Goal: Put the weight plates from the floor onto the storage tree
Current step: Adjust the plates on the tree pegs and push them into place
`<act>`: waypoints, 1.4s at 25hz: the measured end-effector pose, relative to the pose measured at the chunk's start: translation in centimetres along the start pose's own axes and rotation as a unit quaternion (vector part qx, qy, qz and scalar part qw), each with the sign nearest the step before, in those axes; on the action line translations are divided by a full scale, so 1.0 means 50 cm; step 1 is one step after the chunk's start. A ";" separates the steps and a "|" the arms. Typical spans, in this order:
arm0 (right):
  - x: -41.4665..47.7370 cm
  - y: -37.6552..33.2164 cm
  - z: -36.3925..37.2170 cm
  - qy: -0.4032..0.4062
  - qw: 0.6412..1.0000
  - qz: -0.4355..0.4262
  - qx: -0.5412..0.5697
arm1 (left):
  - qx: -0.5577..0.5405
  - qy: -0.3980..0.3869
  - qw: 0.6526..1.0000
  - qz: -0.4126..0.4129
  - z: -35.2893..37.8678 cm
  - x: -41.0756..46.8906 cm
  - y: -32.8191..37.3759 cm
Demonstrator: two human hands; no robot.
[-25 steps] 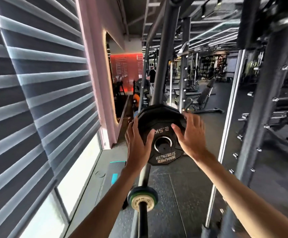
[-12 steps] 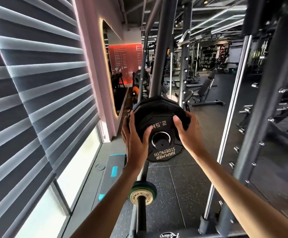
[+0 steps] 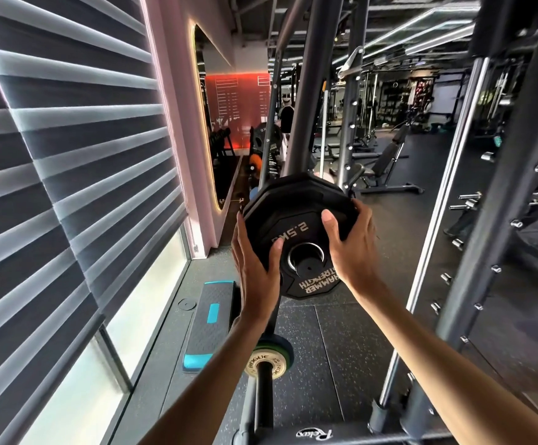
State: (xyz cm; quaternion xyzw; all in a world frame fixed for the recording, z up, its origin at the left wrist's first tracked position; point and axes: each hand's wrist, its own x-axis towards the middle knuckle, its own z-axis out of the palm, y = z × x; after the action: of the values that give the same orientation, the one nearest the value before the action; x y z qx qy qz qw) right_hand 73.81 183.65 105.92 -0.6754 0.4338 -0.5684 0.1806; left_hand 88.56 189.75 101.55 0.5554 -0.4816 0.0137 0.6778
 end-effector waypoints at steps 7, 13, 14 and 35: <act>0.001 0.022 0.012 0.006 1.000 0.013 0.028 | -0.009 -0.022 0.999 0.025 -0.007 0.014 -0.019; 0.000 0.033 0.022 0.020 0.999 0.021 0.030 | -0.001 -0.034 0.999 0.043 -0.008 0.022 -0.020; 0.001 0.035 0.023 0.020 0.999 0.017 0.034 | 0.003 -0.032 0.999 0.044 -0.007 0.022 -0.020; 0.049 0.069 0.074 0.074 0.995 -0.062 0.030 | 0.019 -0.005 0.996 0.086 0.032 0.064 -0.071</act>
State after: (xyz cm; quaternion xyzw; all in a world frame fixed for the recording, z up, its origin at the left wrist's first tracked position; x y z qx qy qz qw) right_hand 75.89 178.88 103.80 -0.6510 0.3864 -0.6397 0.1326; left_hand 91.24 185.53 100.93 0.5246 -0.5306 0.0783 0.6611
